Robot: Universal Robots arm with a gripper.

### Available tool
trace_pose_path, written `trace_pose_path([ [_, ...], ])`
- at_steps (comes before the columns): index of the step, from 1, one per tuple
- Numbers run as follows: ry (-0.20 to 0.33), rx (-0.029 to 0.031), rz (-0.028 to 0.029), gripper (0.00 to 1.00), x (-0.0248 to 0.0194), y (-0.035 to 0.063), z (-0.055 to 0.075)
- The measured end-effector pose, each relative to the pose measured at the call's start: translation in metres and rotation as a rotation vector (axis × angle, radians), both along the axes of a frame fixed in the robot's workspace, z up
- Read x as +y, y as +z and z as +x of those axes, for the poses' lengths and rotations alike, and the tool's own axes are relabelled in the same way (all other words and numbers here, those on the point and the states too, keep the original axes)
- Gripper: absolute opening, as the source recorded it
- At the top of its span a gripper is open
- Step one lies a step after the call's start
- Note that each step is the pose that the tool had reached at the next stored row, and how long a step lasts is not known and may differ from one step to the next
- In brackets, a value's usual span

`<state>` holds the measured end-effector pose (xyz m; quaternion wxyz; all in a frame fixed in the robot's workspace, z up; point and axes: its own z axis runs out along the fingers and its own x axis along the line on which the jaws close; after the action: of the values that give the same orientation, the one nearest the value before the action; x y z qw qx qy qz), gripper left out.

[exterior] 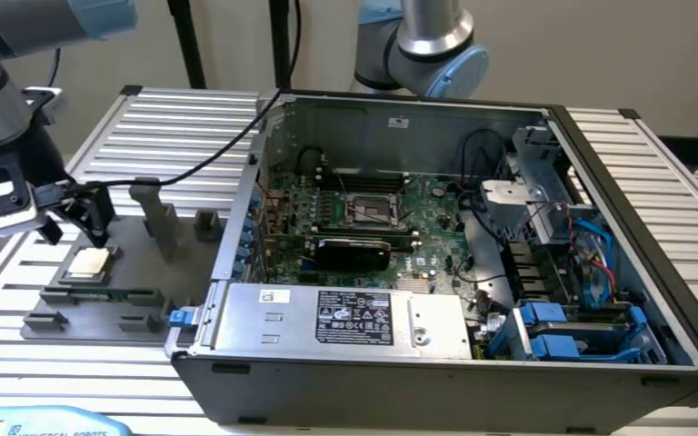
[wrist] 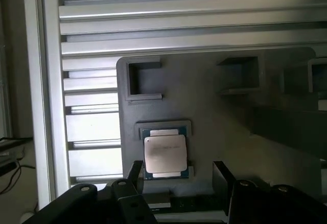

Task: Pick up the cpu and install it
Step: 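Pick up the cpu and move it towards the insertion slot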

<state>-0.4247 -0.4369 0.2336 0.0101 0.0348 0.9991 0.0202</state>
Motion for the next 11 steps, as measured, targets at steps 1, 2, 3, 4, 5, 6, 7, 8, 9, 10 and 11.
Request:
trace_pose_path([
  [1, 0.0, 0.0001, -0.0001, 0.65, 0.0, -0.0017, 0.0],
  [2, 0.0, 0.0001, 0.0, 0.65, 0.0, -0.0035, 0.0],
  [3, 0.001, 0.0, 0.0, 0.65, 0.0, -0.0054, 0.0],
  [4, 0.001, -0.0002, 0.0001, 0.65, 0.0, -0.0072, -0.001],
  [5, 0.002, 0.0001, -0.0001, 0.65, 0.0, -0.0089, -0.001],
  [6, 0.003, 0.0002, -0.0002, 0.65, 0.0, -0.0106, -0.002],
  [7, 0.005, 0.0002, -0.0002, 0.65, 0.0, -0.0126, -0.003],
  [8, 0.006, 0.0001, -0.0001, 0.65, 0.0, -0.0143, -0.004],
  [9, 0.008, 0.0001, -0.0001, 0.65, 0.0001, -0.0164, -0.006],
  [10, 0.01, -0.0002, 0.0001, 0.65, 0.0002, -0.0182, -0.006],
  [11, 0.011, 0.0, 0.0, 0.65, 0.0002, -0.0199, -0.006],
])
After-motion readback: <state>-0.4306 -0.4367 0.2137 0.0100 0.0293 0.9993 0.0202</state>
